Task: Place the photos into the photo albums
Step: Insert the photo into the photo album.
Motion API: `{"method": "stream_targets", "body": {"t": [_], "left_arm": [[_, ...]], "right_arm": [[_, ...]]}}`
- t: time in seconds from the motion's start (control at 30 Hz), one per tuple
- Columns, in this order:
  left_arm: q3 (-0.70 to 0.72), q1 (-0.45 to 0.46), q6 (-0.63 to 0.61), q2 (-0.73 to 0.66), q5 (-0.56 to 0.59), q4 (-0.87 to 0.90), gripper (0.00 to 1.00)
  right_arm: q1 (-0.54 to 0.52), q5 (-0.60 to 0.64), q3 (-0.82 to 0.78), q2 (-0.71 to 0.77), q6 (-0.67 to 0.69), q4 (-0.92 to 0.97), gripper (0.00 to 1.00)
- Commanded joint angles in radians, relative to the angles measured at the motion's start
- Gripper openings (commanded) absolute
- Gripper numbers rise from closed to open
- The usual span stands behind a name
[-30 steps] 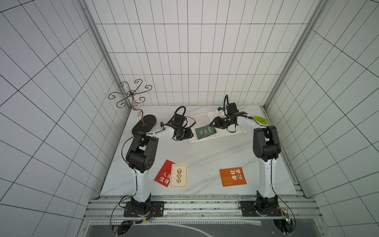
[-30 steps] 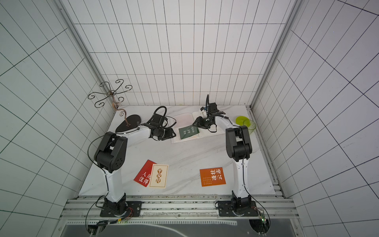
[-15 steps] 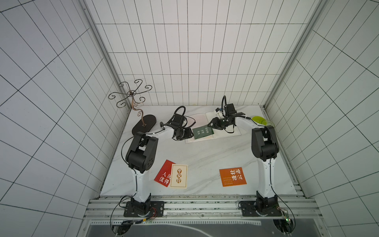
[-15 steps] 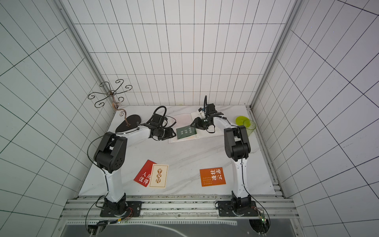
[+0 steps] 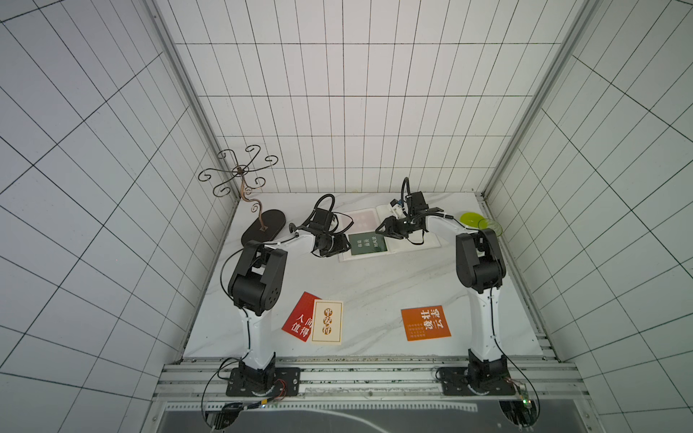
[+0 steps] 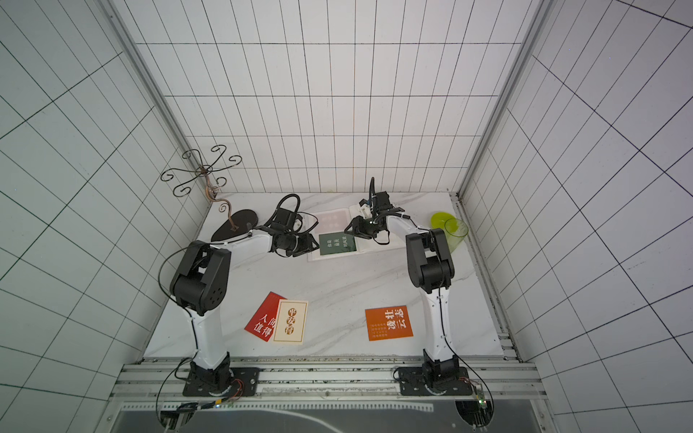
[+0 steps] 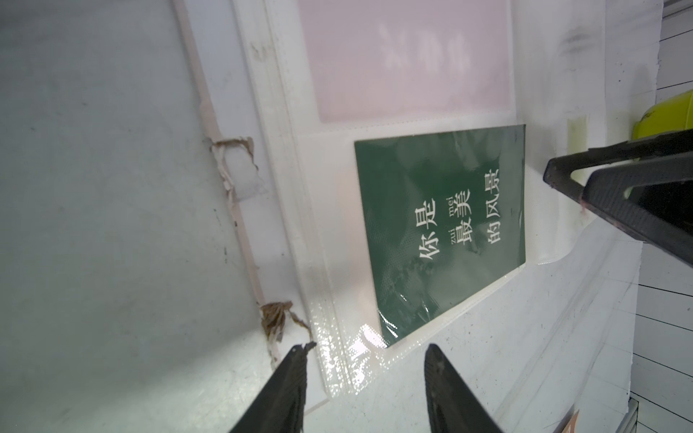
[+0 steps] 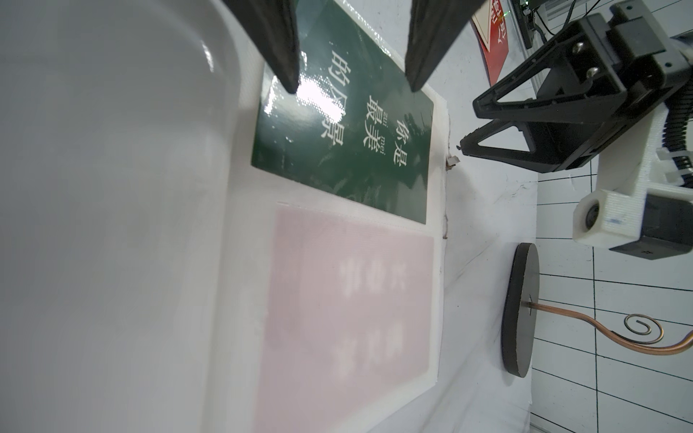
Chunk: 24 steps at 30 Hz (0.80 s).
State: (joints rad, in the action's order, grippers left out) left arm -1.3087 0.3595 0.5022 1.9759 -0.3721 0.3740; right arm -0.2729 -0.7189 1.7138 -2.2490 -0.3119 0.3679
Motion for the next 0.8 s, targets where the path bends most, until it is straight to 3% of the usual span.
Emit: {"method": "stream_targets", "body": {"t": [0.0,0.1,0.3,0.77], "left_arm": [[0.011,-0.007,0.014,-0.034,0.000,-0.031,0.51],[0.019,-0.009,0.020,-0.031,0.000,-0.038,0.51],[0.024,-0.010,0.030,-0.019,-0.014,-0.048,0.51],[0.034,-0.016,0.049,-0.001,-0.042,-0.063,0.51]], "right_arm": [[-0.014,0.068,0.004,-0.021,0.008,0.021,0.47],[-0.023,0.179,0.023,-0.020,0.010,0.076,0.48],[-0.032,0.255,0.031,-0.035,0.014,0.126,0.49],[-0.046,0.092,0.032,-0.055,0.005,0.073,0.50]]}}
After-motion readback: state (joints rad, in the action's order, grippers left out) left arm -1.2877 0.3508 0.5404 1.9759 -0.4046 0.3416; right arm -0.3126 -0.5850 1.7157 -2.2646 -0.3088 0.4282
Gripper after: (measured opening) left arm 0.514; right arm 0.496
